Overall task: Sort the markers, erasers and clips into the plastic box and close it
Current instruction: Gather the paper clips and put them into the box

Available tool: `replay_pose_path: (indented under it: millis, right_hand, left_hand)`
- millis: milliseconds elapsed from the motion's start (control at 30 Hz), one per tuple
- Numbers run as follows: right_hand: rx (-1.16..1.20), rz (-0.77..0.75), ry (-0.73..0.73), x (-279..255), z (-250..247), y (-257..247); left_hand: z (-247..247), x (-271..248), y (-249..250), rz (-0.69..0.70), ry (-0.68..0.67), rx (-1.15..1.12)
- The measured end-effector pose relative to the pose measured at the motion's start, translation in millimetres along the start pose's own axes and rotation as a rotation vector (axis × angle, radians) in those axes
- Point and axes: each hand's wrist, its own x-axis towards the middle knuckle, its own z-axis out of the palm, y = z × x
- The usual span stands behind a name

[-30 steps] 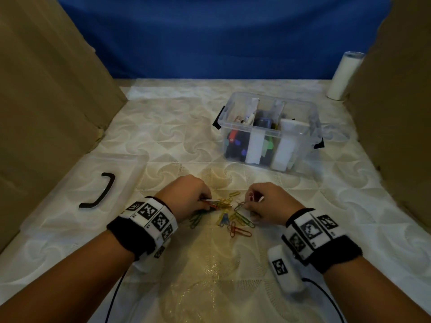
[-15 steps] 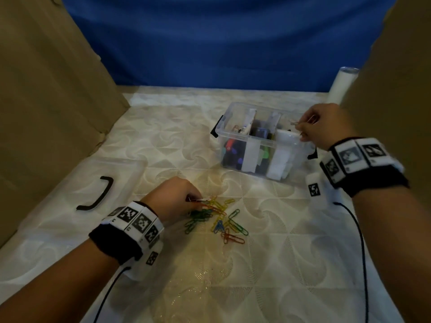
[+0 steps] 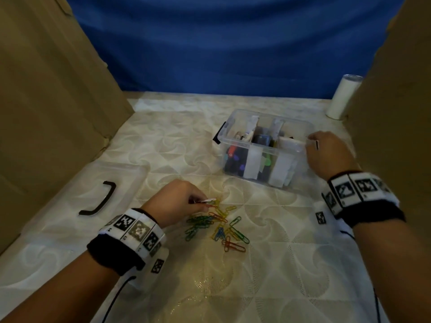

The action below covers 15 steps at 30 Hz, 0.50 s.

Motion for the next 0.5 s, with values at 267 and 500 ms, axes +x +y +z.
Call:
replay_pose_path:
  millis: [267,500]
  right_hand:
    - [0.091,-0.011,0.006,-28,28,15]
    - [0.121,-0.016,0.0,-33,27,16]
  left_hand:
    - [-27,81,96,0.223,0.209,0.013]
    - [-18,179,157,0.164,0.194,0.123]
